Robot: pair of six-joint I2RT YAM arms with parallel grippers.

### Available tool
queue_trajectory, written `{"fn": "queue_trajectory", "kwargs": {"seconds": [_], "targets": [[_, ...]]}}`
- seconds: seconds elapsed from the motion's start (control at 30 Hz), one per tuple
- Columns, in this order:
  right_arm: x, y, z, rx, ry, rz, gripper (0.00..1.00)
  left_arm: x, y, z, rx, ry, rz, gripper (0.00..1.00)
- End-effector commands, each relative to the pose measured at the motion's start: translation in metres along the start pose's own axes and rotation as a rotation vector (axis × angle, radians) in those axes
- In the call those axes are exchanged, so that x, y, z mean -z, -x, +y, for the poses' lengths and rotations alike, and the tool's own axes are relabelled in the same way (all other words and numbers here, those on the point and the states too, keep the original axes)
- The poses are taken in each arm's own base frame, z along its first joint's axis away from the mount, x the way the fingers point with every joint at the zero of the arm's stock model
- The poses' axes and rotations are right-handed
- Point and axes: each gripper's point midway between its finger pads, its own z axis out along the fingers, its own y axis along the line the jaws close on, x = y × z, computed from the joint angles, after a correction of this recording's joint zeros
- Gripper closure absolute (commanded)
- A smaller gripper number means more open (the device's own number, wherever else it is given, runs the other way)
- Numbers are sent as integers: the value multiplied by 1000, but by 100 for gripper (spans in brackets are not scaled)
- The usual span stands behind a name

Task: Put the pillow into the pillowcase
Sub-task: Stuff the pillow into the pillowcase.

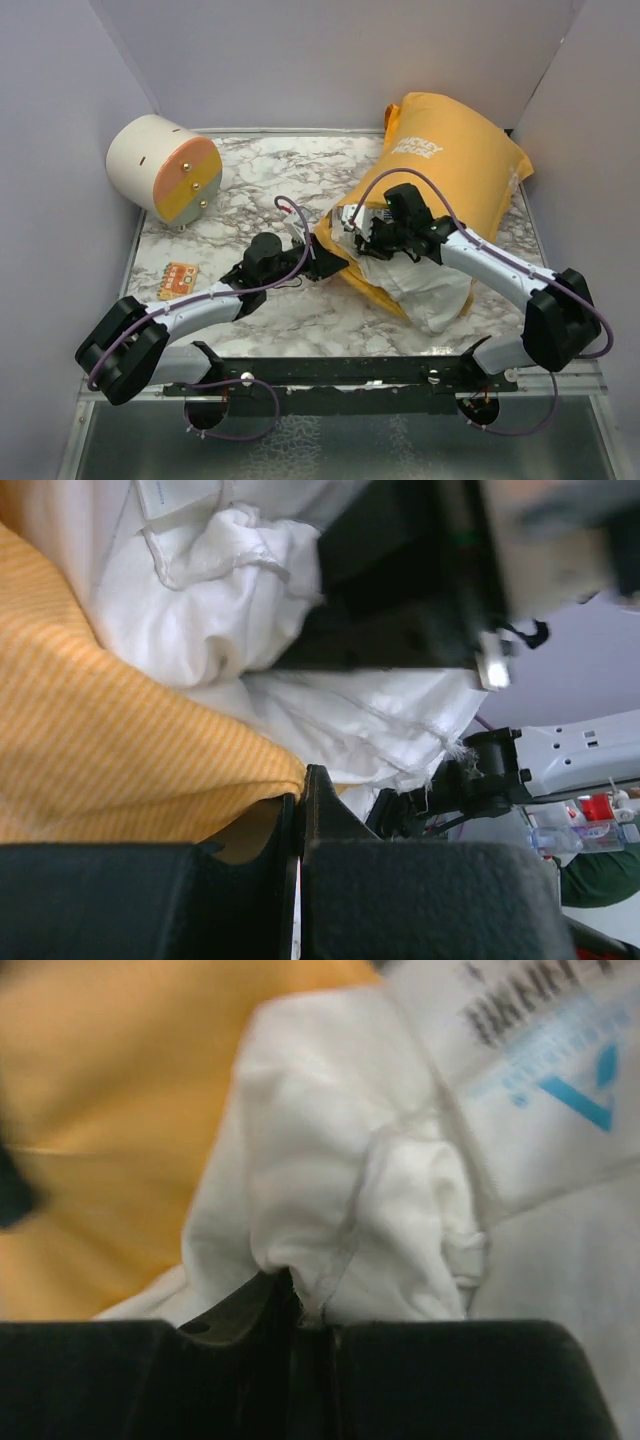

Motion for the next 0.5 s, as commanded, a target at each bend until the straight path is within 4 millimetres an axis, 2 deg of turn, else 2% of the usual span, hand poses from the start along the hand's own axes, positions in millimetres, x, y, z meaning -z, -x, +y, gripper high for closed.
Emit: {"fn": "queue_trajectory", "kwargs": {"seconds": [0.0,0.1,0.13,0.23,0.33,0.47], "targets": [[0,-73,-83,-7,-457,277,92,17,31,-53,-86,-159,-104,100],[33,-104,-135,73,-716,397,97,25,30,-53,-93,-146,-108,100],[45,-108,-149,93,-777,417,98,27,29,-51,-96,-136,-109,100],[69,-116,-176,120,-865,453,98,34,23,-45,-95,-110,-109,100],[72,-117,-178,142,-863,467,98,37,16,-37,-82,-93,-106,100],[56,-146,-166,146,-809,537,98,40,13,-35,-75,-90,-106,100]]}}
